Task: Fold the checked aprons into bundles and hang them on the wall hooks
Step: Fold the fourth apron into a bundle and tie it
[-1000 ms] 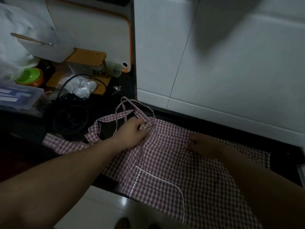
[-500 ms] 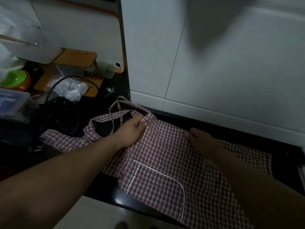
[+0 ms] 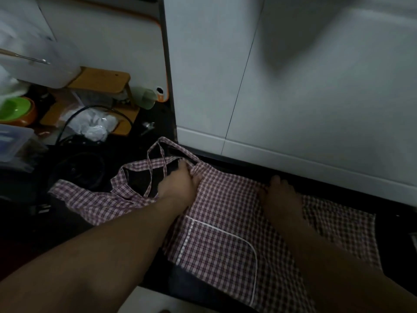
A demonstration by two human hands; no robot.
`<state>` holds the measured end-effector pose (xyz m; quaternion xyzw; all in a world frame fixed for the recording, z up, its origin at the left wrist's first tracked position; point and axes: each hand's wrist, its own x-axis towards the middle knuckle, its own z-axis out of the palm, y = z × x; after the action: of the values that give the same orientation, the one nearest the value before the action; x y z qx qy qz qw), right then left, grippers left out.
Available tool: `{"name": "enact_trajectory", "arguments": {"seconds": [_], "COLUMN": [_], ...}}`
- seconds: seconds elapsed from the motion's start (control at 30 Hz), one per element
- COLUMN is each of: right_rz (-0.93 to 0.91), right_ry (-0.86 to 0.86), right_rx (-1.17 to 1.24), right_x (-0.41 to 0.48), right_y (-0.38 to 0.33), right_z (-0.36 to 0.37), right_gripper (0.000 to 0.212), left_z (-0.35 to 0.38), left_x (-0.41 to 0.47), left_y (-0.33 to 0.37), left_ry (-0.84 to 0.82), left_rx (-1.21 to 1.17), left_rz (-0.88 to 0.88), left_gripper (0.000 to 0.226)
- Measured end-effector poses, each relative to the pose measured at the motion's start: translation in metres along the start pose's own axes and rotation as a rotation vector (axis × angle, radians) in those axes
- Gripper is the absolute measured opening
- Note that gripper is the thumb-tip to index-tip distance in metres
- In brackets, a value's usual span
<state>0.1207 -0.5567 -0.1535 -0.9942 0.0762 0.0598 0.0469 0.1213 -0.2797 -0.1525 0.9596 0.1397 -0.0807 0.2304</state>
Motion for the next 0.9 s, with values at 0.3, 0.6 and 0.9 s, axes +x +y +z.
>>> {"name": "enact_trajectory", "arguments": {"seconds": [0.3, 0.6, 0.9], "right_rz": [-0.362, -0.381, -0.406], "right_ry": [-0.06, -0.1, -0.069], "right_rx": [-0.089, -0.068, 0.003], "right_x": [-0.118, -0.121, -0.202], "right_y": [0.032, 0.027, -0.018], "right_z": [0.027, 0.004, 0.053], "right_gripper": [0.067, 0.068, 0.069], "left_z": [-0.064, -0.089, 0.025], "left_x": [-0.074, -0.11, -0.183], "left_y": [-0.111, -0.115, -0.079], "left_ry": [-0.244, 0.282, -0.255], "left_rx": [0.35, 0.388, 0.436], "left_rz": [0.241, 0.341, 0.494], "left_gripper": [0.044, 0.055, 0.084]}}
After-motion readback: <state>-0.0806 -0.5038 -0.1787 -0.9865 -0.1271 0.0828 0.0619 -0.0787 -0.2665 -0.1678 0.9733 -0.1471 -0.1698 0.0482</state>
